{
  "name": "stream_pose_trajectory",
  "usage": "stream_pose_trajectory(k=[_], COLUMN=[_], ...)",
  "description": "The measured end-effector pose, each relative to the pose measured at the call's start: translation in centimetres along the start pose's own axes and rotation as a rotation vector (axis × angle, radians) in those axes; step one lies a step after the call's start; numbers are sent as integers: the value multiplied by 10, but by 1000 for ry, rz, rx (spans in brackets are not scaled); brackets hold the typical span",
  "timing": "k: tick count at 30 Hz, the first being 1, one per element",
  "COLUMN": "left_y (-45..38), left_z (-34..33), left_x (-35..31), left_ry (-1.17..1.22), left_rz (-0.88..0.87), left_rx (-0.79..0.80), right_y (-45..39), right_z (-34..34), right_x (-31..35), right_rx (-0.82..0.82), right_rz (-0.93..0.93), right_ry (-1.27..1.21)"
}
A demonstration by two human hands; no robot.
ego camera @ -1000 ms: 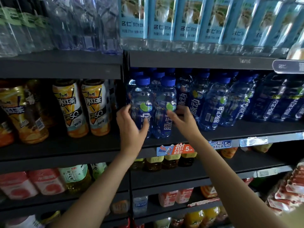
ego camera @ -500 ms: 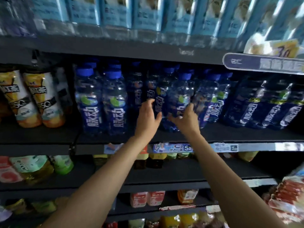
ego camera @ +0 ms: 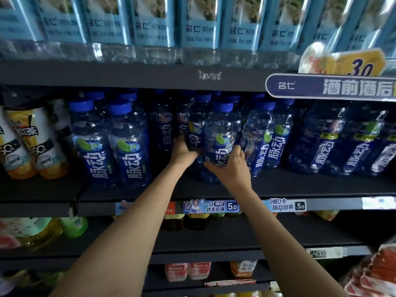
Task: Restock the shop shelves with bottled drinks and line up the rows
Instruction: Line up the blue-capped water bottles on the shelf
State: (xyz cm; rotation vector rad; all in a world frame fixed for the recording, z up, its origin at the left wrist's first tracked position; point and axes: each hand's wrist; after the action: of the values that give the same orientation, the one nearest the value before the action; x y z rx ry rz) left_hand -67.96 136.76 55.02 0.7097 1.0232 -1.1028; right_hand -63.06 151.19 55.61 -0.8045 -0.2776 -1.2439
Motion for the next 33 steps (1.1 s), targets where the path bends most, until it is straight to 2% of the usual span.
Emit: stream_pose_trajectory(k=[5, 9, 11, 13, 16, 18, 21, 24, 27, 29, 31, 33], left_y=[3, 12, 21, 30, 49, 61, 67, 69, 78, 88, 100, 112], left_z=[3, 3, 8, 12, 14, 16, 16, 16, 17, 17, 29, 59], left_x=[1, -10, -15, -10, 4, 9, 9, 10, 13, 16, 18, 19], left_ry=[-25, 104, 92, 76, -62, -100, -179, -221, -191, -230, -384, -598], left_rz=[-43, -61, -123, -173, -74, -14, -4, -3, -63, -114, -169, -345], left_rx=[45, 40, 26, -65, -336, -471, -546, -582, -543, -425, -304, -312], right_y=[2, 2, 3, 5, 7, 6, 4, 1, -4, -10, -17, -21], right_z=[1, 3, 2, 1, 0, 1, -2, -14, -27, -31, -36, -40], right_x=[-2, 0, -1, 0, 4, 7, 14, 28, 39, 41, 43, 45], right_rx=[-12, -4, -10, -19, -31, 17, 146, 140, 77, 57, 62, 83], right_rz=[30, 10, 1, -10, -17, -4, 56, 40, 4, -9, -21, -45], right_ry=[-29, -23, -15, 6, 29, 1, -20, 5, 34, 50, 50, 1])
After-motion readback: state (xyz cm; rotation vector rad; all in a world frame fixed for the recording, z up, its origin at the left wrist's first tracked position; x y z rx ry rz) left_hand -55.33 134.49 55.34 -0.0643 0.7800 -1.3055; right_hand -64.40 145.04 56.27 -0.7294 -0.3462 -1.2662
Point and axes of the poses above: each hand's wrist, its own y-axis away from the middle knuckle, its own z-axis out of the back of the hand, x = y × z, and after that the axes turned 8 degrees about z, right-handed
